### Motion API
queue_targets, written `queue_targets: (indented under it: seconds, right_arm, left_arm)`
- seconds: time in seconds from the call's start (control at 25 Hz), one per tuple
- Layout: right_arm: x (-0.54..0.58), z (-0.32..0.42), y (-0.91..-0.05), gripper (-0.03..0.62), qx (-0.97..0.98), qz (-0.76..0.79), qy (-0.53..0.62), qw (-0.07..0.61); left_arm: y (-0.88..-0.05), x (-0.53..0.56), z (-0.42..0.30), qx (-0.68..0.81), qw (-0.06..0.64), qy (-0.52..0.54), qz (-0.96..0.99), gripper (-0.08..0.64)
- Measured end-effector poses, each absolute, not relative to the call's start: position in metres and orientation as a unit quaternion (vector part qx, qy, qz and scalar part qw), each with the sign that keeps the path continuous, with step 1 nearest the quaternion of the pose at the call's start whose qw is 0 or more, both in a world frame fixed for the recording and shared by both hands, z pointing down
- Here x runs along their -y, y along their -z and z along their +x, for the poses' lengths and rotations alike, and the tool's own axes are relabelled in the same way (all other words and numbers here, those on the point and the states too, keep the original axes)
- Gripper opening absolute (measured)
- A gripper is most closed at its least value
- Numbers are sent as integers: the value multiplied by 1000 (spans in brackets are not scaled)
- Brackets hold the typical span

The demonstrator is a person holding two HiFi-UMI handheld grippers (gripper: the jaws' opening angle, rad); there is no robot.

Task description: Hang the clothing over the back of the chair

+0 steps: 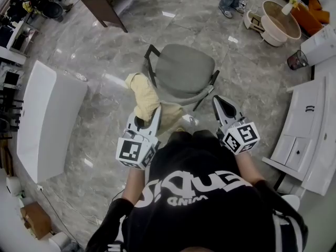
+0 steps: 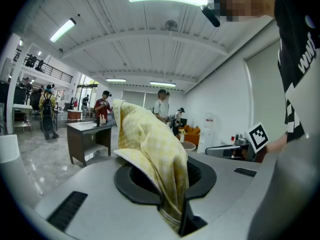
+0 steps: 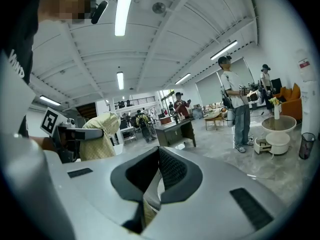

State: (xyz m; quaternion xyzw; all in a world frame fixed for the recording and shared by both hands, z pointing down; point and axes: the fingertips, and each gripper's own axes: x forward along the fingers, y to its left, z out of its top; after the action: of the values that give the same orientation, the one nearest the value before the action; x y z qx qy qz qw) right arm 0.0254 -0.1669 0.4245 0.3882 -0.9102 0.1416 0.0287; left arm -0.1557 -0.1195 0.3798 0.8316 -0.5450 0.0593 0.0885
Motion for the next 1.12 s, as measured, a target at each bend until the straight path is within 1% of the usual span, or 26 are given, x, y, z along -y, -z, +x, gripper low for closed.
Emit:
queue_targets:
  seconds: [0.44, 1.12]
  right_arm:
    - [195, 26, -424, 14, 914, 378, -144, 30]
    - [222, 32, -428, 14, 918, 368, -148, 27]
  left_arm:
    - [-382, 147, -156, 545, 91, -75, 830, 78]
    - [-418, 238, -147, 539, 82, -108, 831, 78]
